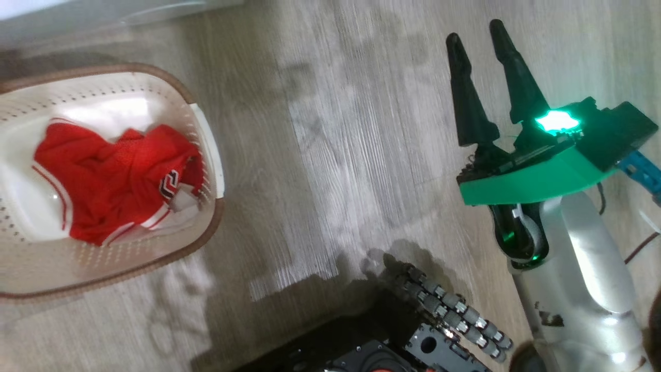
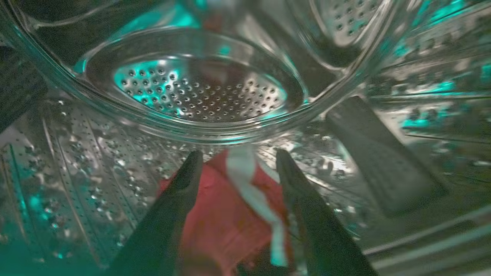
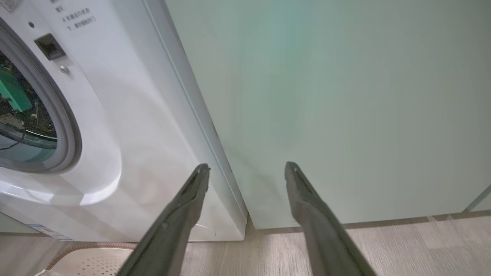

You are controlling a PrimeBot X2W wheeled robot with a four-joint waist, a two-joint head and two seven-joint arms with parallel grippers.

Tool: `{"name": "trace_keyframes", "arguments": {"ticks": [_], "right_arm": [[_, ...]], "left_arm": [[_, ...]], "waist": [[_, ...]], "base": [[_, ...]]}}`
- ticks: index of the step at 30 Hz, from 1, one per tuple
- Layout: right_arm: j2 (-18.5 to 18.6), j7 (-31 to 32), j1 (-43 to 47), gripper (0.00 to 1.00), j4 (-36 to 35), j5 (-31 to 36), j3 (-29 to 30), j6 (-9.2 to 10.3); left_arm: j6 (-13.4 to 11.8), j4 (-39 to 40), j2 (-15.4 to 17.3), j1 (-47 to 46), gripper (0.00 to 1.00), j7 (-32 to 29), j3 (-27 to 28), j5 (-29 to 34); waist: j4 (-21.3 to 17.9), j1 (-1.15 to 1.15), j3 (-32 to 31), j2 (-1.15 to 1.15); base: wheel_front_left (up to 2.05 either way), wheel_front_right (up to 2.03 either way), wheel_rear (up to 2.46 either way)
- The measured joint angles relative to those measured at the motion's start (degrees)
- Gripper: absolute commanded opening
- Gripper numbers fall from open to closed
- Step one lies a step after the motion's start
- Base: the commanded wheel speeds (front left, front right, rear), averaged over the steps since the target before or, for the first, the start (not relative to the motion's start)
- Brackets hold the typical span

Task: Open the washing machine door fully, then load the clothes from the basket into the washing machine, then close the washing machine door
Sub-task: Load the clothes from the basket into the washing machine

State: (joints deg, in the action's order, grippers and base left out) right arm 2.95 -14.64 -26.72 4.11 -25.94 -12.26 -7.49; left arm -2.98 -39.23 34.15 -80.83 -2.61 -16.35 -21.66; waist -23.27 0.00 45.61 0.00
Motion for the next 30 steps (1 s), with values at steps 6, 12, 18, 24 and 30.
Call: {"name": "trace_keyframes", "arguments": {"ticks": [6,12,18,24,30], "right_arm": [[0.0,0.0,1.01,1.0,0.47,2.42,2.19,0.0],[0.0,0.0,3.5,1.0,0.84,4.69,4.02,0.0],[0.01,0.0,4.74,1.0,1.3,7.31,6.13,0.0],[0.01,0.0,6.67,1.0,2.16,9.23,7.78,0.0],[0.01,0.0,9.22,1.0,3.18,10.87,9.42,0.0]], "left_arm": [[-3.63,9.53,-3.58,14.06,1.0,5.75,2.14,-4.15],[-7.48,24.66,-5.54,32.11,1.0,12.06,3.75,-6.24],[-12.37,38.86,-8.25,47.23,1.0,15.84,3.89,-5.78],[-13.96,44.85,-10.28,56.56,1.0,16.83,3.35,-4.33],[-14.26,46.28,-13.11,63.38,1.0,17.06,1.88,-3.24]], "waist": [[2.17,0.0,-3.65,0.0],[4.79,0.0,-7.85,0.0],[8.05,0.0,-11.6,0.0],[10.52,0.0,-14.97,0.0],[12.79,-0.01,-19.54,0.0]], "base": [[0.0,0.0,0.0],[0.0,0.0,0.0],[0.0,0.0,0.0],[0.0,0.0,0.0],[0.0,0.0,0.0]]}}
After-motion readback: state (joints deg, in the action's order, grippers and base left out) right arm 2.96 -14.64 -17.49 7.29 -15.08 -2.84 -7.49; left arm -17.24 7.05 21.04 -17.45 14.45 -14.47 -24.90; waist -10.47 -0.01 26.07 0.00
